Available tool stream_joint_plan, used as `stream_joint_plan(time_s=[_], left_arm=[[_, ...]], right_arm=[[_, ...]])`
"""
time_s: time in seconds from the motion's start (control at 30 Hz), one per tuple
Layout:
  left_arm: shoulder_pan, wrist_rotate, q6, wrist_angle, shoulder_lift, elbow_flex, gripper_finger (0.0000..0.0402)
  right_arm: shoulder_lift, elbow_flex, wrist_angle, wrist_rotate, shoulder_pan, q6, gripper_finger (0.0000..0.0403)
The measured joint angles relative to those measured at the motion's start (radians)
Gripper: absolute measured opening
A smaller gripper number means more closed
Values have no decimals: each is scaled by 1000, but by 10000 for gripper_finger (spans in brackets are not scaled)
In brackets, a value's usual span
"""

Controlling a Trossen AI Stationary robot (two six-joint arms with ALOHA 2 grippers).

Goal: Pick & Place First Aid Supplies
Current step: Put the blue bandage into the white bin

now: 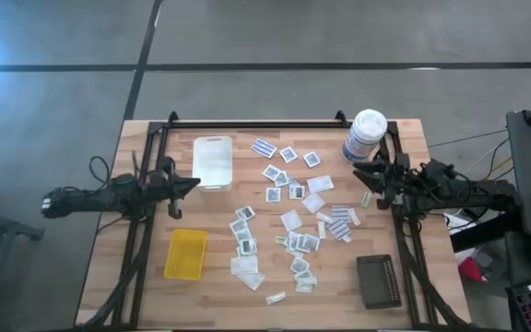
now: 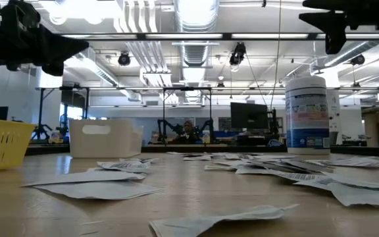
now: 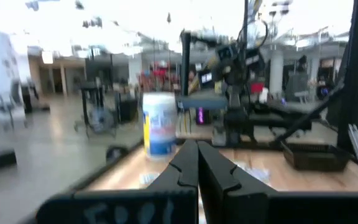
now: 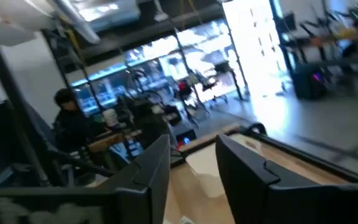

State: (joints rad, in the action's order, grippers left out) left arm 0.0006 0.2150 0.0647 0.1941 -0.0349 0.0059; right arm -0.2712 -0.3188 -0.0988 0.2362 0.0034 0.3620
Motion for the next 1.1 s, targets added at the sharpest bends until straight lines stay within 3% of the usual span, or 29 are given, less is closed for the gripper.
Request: stream_joint_plan(time_s=[0.27, 0.47, 0.7, 1.1], left_arm=[[0, -1, 133, 105, -4, 5, 0], [2, -2, 131, 101, -58, 17, 0], [25, -5, 71, 63, -178, 80, 0], [97, -5, 51, -37, -391, 217, 0]], right_arm=[[-204, -219, 344, -36, 1, 222, 150], [-340, -268, 571, -37, 1, 458, 139], [-450, -234, 606, -71, 1, 744, 130], [-540, -193, 713, -53, -5, 967, 149]])
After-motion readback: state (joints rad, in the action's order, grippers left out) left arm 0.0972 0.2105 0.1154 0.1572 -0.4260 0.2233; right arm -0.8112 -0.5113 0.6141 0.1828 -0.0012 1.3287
